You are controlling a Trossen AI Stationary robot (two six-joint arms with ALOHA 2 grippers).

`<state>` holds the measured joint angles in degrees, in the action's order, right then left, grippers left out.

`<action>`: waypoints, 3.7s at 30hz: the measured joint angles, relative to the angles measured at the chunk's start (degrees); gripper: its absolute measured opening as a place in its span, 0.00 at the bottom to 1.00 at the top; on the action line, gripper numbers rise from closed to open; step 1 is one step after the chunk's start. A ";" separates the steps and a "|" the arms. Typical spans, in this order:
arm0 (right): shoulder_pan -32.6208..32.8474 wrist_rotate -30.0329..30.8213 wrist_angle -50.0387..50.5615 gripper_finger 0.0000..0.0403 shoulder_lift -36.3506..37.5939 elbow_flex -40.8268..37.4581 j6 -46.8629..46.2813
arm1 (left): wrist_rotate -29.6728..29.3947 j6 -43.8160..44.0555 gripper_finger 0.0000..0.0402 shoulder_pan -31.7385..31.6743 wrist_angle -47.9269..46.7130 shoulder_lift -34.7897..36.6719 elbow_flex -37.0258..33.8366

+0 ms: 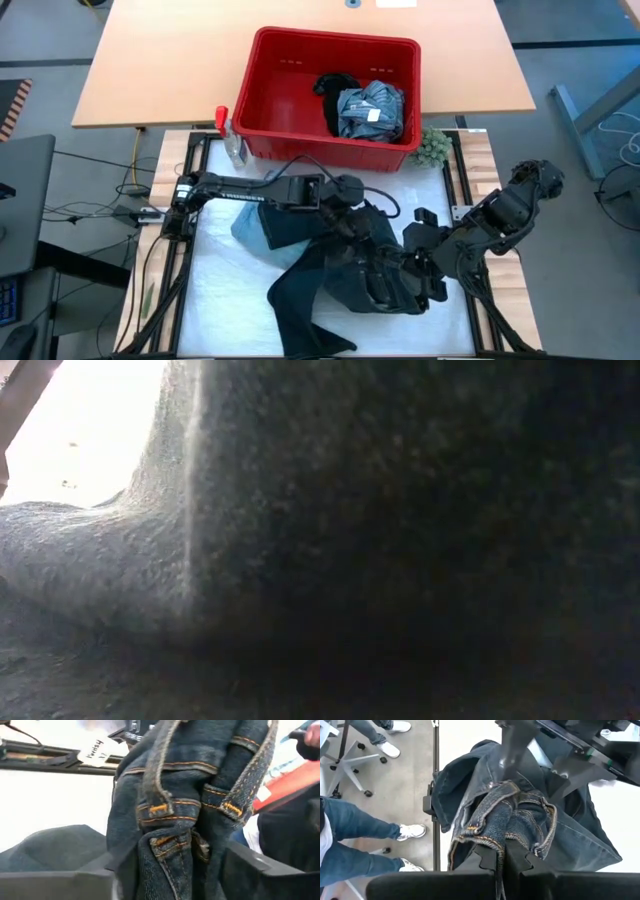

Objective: Fold laundry
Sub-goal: Fold the black pants from the red laundry bin

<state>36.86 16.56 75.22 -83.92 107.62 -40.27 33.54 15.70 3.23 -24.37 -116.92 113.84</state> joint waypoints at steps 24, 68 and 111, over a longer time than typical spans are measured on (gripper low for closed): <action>-2.19 -4.59 0.50 0.56 8.01 0.73 2.56 | -11.26 -5.30 0.02 0.41 -10.55 5.31 8.81; -13.13 21.33 -43.68 0.62 14.75 -11.99 41.84 | -48.38 4.45 0.01 -2.26 49.88 28.93 21.26; -30.37 -80.62 -98.84 0.05 -25.17 25.74 4.95 | -41.35 -5.16 0.02 14.11 51.84 29.73 21.16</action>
<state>6.49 -64.07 -23.62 -109.09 133.36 -35.32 -7.81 10.54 17.34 27.47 -87.19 135.00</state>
